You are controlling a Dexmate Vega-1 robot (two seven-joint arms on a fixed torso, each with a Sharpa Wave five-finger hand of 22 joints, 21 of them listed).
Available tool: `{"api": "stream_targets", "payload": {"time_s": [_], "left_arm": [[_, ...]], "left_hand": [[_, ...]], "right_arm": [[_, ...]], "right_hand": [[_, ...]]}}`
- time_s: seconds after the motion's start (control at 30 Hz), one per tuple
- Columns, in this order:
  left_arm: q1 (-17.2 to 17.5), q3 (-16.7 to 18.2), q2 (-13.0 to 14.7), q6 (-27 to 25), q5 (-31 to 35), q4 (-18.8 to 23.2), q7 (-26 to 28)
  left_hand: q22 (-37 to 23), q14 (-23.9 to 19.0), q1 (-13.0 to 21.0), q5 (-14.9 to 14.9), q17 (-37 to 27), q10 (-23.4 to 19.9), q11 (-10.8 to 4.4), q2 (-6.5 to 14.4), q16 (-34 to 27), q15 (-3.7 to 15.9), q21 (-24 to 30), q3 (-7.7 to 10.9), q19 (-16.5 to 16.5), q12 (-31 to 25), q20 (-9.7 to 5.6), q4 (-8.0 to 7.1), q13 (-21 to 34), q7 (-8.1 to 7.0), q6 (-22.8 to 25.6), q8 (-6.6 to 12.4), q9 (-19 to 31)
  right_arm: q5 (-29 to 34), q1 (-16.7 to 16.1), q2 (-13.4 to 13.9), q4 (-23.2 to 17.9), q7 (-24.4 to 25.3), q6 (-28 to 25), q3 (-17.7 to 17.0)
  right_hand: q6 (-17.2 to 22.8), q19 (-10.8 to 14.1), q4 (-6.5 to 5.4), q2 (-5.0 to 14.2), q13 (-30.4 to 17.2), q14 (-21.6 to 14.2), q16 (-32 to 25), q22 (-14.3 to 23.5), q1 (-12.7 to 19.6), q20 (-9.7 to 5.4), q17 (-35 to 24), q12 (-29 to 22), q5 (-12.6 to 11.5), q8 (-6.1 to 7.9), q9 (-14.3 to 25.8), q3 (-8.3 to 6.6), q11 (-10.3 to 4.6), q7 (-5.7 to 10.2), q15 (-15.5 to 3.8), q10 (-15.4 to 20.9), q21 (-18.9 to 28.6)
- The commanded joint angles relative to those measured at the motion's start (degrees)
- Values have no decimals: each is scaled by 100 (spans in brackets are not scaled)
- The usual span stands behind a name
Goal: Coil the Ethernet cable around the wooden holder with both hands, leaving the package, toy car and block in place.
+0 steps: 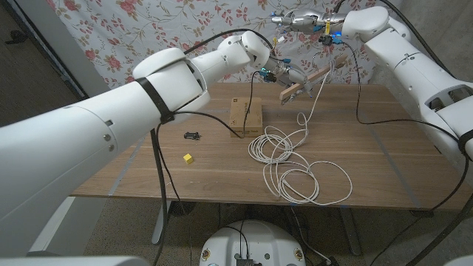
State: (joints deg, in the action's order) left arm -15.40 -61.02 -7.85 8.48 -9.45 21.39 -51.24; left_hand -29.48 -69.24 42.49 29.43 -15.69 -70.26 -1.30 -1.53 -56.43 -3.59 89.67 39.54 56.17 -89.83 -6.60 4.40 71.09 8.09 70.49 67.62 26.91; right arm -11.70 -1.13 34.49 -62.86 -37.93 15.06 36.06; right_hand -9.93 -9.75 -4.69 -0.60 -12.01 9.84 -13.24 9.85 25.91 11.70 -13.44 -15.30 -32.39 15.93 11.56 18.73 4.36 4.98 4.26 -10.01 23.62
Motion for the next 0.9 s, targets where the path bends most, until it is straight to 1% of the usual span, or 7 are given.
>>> {"api": "stream_targets", "payload": {"time_s": [0.03, 0.23, 0.47, 0.57, 0.6, 0.77, 0.9], "left_arm": [[96, 225, 108, 102, -165, -58, -199], [230, 560, 276, 139, -467, -57, -483], [462, 1127, 571, 156, -962, -24, -1060], [644, 1378, 726, 66, -1185, 117, -1314], [740, 1488, 792, -40, -1299, 230, -1396], [1794, 1854, 1867, -1713, -1657, 2925, -368], [2223, 2032, 2274, -2617, -1962, 3882, 357]], "left_hand": [[-11, -1248, 721, -1, -3032, -5, -53, 684, -3267, 1030, 16, -34, 156, -8, -197, 5, 0, 41, 54, 46, 18], [61, -1248, 718, -6, -3052, -11, -57, 686, -3276, 1036, -17, -35, 185, -9, -198, 5, -1, 27, 56, 52, 19], [108, -1251, 711, -20, -3090, -3, -85, 696, -3292, 1073, -13, -38, 209, -6, -221, 3, -1, 32, 35, 54, 28], [113, -1267, 708, -31, -3118, 5, -96, 706, -3307, 1092, -5, -39, 217, -4, -229, 2, -1, 5, 27, 58, 34], [182, -1262, 701, -44, -3118, 3, -112, 716, -3298, 1098, -32, -42, 233, -5, -232, -1, -2, 16, 4, 73, 69], [186, -1242, 684, -79, -3088, 7, -148, 743, -3261, 1125, -5, -46, 269, -4, -264, -9, -3, -5, -47, 67, 80], [161, -1254, 671, -110, -3089, 2, -169, 764, -3264, 1137, 4, -39, 276, -5, -283, -7, -4, -15, -45, 68, 61]], "right_arm": [[133, -343, 65, -368, 1021, 261, -200], [250, -271, 149, -566, 864, -56, -83], [357, -96, 79, -555, 557, -225, 115], [525, -40, 63, -681, 513, -322, 234], [551, -4, 42, -669, 444, -316, 278], [654, 123, -44, -705, 169, -421, 456], [751, 211, -113, -740, -24, -489, 593]], "right_hand": [[-317, -910, -98, 47, 8, 1240, -92, 13, -96, 26, 69, -94, 110, 114, -10, 16, -121, 197, 156, -930, -89], [774, -141, -145, 70, 11, 504, -303, 19, -129, -15, 137, -256, 334, 314, -24, -1, -186, 17, 93, -141, -84], [883, -98, -141, 74, 18, 733, -168, 12, -102, 38, 150, -122, 395, 252, -29, -6, -13, 228, 225, -304, -200], [1326, 45, -125, 24, 86, 411, -174, 14, -65, 26, 205, -159, 480, 211, -59, 8, 689, 280, 627, 222, -386], [1519, 155, -114, 5, 110, 254, -184, 14, -45, 26, 227, -171, 501, 213, -70, 6, 721, 280, 669, 428, -420], [1140, 186, -94, -64, 122, 320, -63, 17, -17, 48, 242, 9, 516, -74, -70, 24, 542, 168, 650, 295, -555], [907, 112, -91, -123, 116, 453, 26, 19, -23, 51, 237, 125, 508, -226, -61, 45, 538, 84, 629, 143, -660]]}}
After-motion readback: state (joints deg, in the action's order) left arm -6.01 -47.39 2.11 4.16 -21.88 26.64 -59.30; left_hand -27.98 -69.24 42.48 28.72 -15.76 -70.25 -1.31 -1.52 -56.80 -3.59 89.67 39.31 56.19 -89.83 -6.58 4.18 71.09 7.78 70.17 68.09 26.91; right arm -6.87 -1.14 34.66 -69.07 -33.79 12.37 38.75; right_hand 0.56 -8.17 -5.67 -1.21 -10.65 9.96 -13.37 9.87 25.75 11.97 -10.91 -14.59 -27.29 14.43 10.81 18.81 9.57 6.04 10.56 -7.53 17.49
